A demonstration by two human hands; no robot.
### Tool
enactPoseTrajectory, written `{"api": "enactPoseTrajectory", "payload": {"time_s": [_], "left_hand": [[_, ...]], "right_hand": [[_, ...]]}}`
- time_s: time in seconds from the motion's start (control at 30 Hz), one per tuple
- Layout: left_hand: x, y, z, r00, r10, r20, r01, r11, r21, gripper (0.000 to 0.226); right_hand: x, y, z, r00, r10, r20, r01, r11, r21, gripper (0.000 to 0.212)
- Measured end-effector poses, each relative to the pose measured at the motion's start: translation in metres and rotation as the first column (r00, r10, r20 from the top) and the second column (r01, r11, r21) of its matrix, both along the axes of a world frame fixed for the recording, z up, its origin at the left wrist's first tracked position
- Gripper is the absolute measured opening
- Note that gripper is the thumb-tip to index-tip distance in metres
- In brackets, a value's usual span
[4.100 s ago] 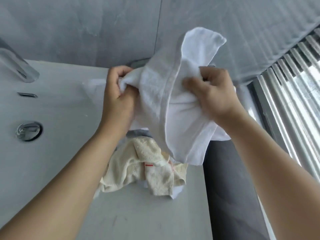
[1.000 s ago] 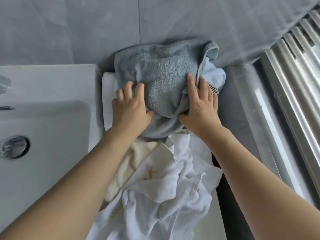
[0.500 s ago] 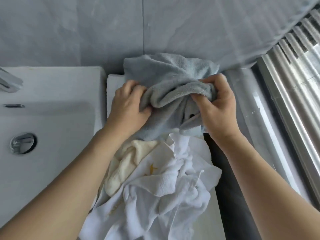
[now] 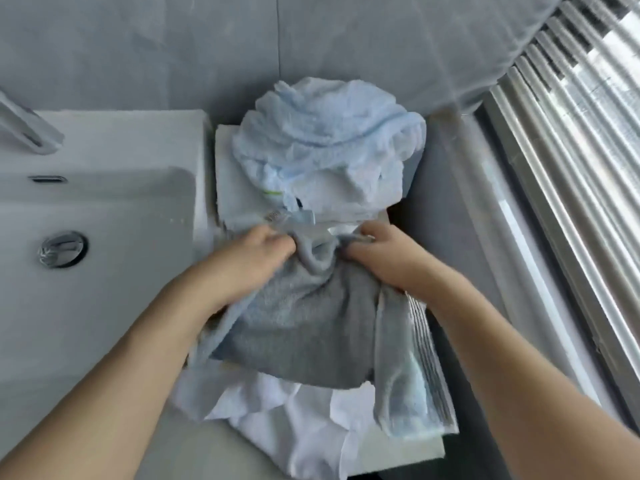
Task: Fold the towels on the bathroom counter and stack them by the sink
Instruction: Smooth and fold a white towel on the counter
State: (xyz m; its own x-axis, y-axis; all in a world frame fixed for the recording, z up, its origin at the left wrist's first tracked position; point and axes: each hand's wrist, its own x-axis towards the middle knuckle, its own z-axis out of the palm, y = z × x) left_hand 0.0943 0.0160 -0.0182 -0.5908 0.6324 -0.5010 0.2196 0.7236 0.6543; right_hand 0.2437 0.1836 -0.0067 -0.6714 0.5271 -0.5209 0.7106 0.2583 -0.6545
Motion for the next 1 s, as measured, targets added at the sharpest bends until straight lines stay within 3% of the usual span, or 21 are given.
{"api": "enactPoseTrajectory", "payload": {"time_s": [0.07,0.13,0.17,0.23,0.33,0.43,0.57,0.7,0.83,0.93,1.0], "left_hand": [[0.012,-0.012,-0.028,0.961,-0.156,-0.228,0.103,0.969,-0.226,0.072],[0.027,-0.018,-0.055,0.825,-0.291,-0.484,0.184,0.949,-0.256,0.069],[0.034,-0.021,-0.067,0.776,-0.367,-0.513,0.236,0.923,-0.303,0.063],[0.041,-0.026,-0.083,0.762,-0.436,-0.479,0.270,0.886,-0.376,0.054],[0.032,-0.024,-0.079,0.745,-0.354,-0.565,0.234,0.932,-0.275,0.046],[0.013,-0.010,-0.052,0.763,-0.161,-0.626,0.184,0.983,-0.029,0.046],[-0.018,0.019,-0.026,0.789,-0.041,-0.613,0.157,0.978,0.137,0.045],[-0.051,0.064,-0.018,0.732,0.011,-0.682,0.157,0.970,0.183,0.066],[-0.083,0.109,-0.023,0.699,-0.060,-0.713,0.187,0.977,0.100,0.088],[-0.101,0.125,-0.032,0.692,-0.070,-0.719,0.176,0.982,0.073,0.063],[-0.107,0.128,-0.032,0.684,0.015,-0.729,0.192,0.961,0.200,0.035]], "right_hand": [[0.007,-0.011,-0.027,0.992,0.041,0.117,-0.059,0.986,0.156,0.042],[0.016,-0.019,-0.048,0.991,0.074,0.109,-0.096,0.972,0.215,0.048],[0.019,-0.023,-0.055,0.993,0.074,0.094,-0.094,0.967,0.236,0.048],[0.018,-0.027,-0.060,0.991,0.084,0.104,-0.114,0.941,0.318,0.047],[0.005,-0.023,-0.053,0.997,0.041,0.060,-0.063,0.898,0.436,0.047],[-0.011,-0.007,-0.039,0.997,0.015,-0.079,0.028,0.859,0.511,0.046],[-0.038,0.024,-0.025,0.994,0.034,-0.101,0.038,0.768,0.639,0.064],[-0.073,0.060,-0.016,0.996,0.058,-0.070,0.008,0.715,0.699,0.083],[-0.102,0.097,-0.018,0.993,0.118,0.026,-0.099,0.677,0.729,0.100],[-0.117,0.115,-0.026,0.987,0.161,0.019,-0.114,0.609,0.785,0.085],[-0.120,0.122,-0.028,0.980,0.188,-0.067,-0.045,0.536,0.843,0.065]]}}
